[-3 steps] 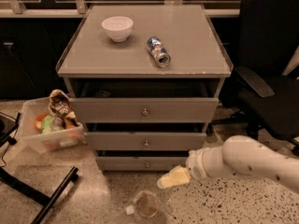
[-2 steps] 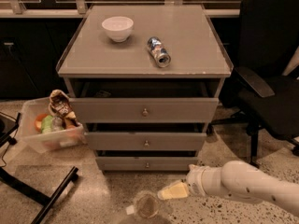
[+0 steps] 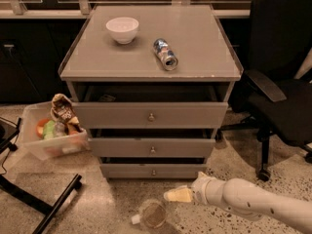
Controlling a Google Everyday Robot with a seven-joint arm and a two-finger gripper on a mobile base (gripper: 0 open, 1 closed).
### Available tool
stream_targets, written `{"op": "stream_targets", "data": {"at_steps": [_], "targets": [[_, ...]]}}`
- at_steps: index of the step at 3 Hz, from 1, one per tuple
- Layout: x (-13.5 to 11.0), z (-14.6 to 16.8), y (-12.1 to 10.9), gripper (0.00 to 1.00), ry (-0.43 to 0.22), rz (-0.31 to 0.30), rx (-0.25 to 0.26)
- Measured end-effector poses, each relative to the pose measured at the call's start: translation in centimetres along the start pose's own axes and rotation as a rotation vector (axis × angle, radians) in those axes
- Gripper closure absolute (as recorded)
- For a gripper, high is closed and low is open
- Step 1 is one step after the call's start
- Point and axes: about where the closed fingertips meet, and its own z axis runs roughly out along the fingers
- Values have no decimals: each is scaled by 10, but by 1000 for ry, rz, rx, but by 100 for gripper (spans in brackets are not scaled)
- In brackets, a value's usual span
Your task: Open bottom drawer
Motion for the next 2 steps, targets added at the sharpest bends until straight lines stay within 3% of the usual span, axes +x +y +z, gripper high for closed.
{"op": "stream_targets", "data": {"at_steps": [1,2], "targets": [[0,0,0,0,0,0,0],[6,27,-22,0,-11,44,29]]}}
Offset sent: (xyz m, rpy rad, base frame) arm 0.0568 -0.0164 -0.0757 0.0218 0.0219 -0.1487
